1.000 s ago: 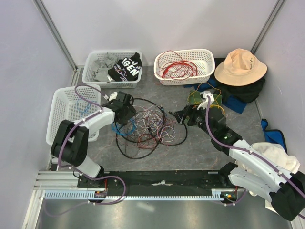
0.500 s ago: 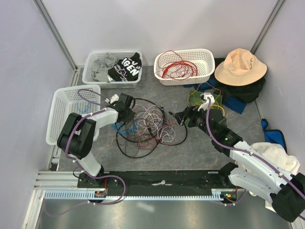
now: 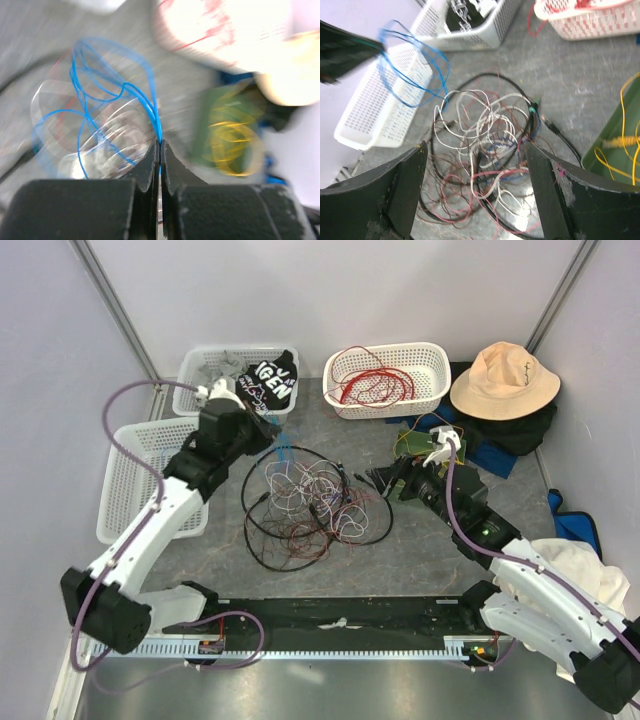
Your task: Untangle the cables
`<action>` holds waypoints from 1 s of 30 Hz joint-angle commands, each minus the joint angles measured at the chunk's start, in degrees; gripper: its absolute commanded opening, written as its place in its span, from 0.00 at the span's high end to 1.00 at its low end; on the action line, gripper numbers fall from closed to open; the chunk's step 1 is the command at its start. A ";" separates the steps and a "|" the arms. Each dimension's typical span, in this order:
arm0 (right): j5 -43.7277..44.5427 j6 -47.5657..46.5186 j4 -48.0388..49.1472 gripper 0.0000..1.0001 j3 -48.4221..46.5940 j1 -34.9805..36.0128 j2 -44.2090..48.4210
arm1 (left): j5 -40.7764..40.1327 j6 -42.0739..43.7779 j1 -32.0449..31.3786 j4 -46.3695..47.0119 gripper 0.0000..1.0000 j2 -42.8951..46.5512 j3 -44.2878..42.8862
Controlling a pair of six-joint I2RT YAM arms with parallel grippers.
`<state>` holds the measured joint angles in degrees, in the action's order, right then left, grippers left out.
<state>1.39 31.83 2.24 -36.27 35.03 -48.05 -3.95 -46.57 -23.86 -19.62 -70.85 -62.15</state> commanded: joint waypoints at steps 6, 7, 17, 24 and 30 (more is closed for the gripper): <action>-1.20 2.08 9.78 0.08 -2.50 0.22 3.05 | 18.60 12.37 -2.60 -4.64 0.98 2.13 -21.25; -3.04 2.79 15.20 0.07 -0.92 0.22 3.05 | 20.97 12.38 -2.77 -4.90 0.98 1.51 -22.13; -15.71 7.36 32.47 0.07 -3.01 0.39 -3.44 | 27.50 13.08 -6.46 -4.29 0.98 -0.78 -21.70; -19.14 7.89 34.93 0.11 -7.23 2.59 -10.39 | 27.06 12.73 -8.22 -3.76 0.98 -0.87 -19.85; -19.67 5.53 34.24 0.23 -9.78 6.19 -14.52 | 26.36 12.73 -9.10 -3.59 0.98 -0.96 -19.32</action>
<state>-16.32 39.16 33.56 -42.22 39.29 -60.80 21.52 -35.92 -32.38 -24.36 -72.16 -81.47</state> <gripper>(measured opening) 0.817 0.025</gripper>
